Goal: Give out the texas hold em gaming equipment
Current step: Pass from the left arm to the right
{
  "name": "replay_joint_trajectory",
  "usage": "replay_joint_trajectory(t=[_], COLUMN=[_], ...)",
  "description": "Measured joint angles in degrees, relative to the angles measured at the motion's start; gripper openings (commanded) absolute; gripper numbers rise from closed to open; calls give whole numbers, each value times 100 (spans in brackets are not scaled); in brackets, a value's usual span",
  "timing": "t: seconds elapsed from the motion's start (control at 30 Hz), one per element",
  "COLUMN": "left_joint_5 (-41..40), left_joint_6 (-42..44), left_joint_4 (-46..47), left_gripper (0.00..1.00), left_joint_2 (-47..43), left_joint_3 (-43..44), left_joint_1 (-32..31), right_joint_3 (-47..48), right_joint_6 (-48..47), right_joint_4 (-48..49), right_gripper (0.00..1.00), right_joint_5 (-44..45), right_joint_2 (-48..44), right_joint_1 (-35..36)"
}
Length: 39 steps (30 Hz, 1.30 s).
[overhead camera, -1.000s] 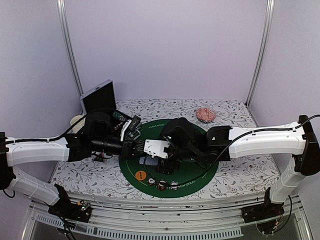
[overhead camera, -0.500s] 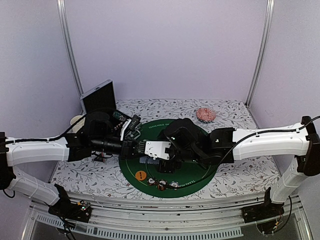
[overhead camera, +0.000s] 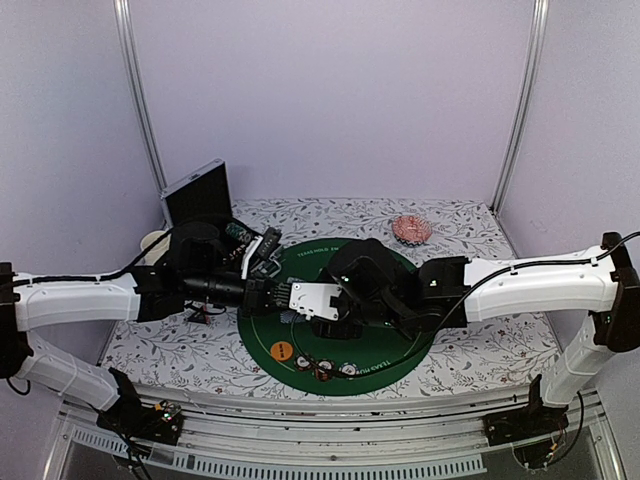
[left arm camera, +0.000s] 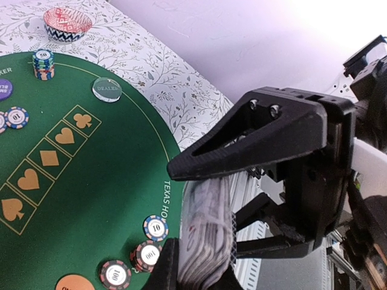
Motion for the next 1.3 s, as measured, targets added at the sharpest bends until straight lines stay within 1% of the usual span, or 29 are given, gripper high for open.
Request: replay_joint_trajectory(t=[0.07, 0.2, 0.6, 0.67, 0.8, 0.87, 0.9, 0.93, 0.97, 1.07, 1.17, 1.3], left_joint_5=[7, 52, 365, 404, 428, 411, 409, 404, 402, 448, 573, 612], left_joint_6=[0, 0, -144, -177, -216, -203, -203, -197, -199, -219, -223, -227], left_joint_4=[9, 17, 111, 136, 153, 153, 151, 151, 131, 107, 164, 184], left_gripper=[1, 8, 22, 22, 13, 10, 9, 7, 5, 2, 1, 0], left_joint_2=[35, 120, 306, 308, 310, 321, 323, 328, 328, 330, 328, 328], left_joint_3=[0, 33, 76, 76, 76, 76, 76, 76, 76, 76, 76, 79], left_joint_1=[7, 11, 35, 35, 37, 44, 48, 48, 48, 46, 28, 26], right_joint_3=[-7, -7, -7, -7, -7, -7, -7, -7, -7, -7, -7, -7], right_joint_6=[13, 42, 59, 61, 61, 79, 81, 105, 96, 127, 120, 101], right_joint_4=[-4, -66, -216, -216, -216, -214, -214, -214, -205, -133, -81, -74], right_gripper=[65, 60, 59, 59, 59, 64, 68, 76, 81, 93, 96, 94], right_joint_5=[13, 42, 122, 144, 149, 144, 140, 138, 146, 160, 199, 258], right_joint_2=[0, 2, 2, 2, 2, 2, 2, 2, 2, 2, 4, 17], right_joint_1=[0, 0, -2, -2, -2, -2, -2, -2, 0, -4, -9, -7])
